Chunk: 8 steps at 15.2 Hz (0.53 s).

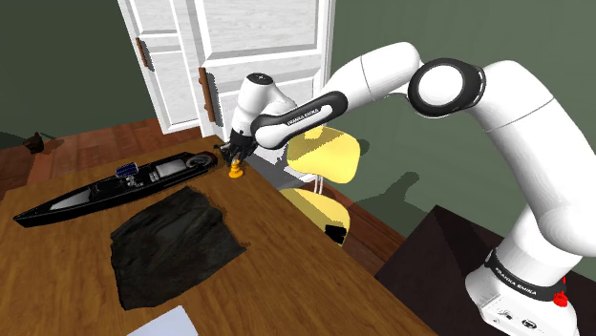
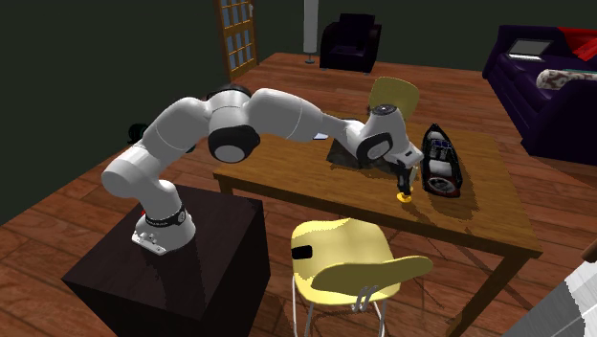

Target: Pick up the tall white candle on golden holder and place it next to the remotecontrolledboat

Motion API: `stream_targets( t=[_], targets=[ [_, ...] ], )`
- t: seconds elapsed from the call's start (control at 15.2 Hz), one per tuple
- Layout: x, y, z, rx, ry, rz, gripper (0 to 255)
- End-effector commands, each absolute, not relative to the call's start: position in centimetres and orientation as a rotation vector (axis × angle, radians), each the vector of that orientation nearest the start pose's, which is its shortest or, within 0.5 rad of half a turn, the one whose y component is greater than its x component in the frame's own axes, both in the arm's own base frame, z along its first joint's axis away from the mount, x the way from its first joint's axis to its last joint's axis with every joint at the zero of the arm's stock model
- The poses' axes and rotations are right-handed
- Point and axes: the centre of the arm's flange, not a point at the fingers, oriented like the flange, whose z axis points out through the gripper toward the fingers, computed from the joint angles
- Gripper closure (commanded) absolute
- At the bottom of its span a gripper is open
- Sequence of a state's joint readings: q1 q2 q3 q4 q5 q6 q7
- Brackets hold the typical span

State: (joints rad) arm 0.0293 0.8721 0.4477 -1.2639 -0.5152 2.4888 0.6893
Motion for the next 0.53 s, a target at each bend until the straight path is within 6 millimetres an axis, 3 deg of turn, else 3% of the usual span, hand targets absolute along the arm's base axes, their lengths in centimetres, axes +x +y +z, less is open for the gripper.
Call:
stream_targets(
  t=[0.0,0.4,0.46],
  targets=[
    [74.01,26.42,30.49,-2.912,0.129,-0.618,255],
    [74.01,26.42,30.49,-2.912,0.129,-0.618,255],
    [74.01,26.42,30.49,-2.912,0.129,-0.618,0]
  ],
)
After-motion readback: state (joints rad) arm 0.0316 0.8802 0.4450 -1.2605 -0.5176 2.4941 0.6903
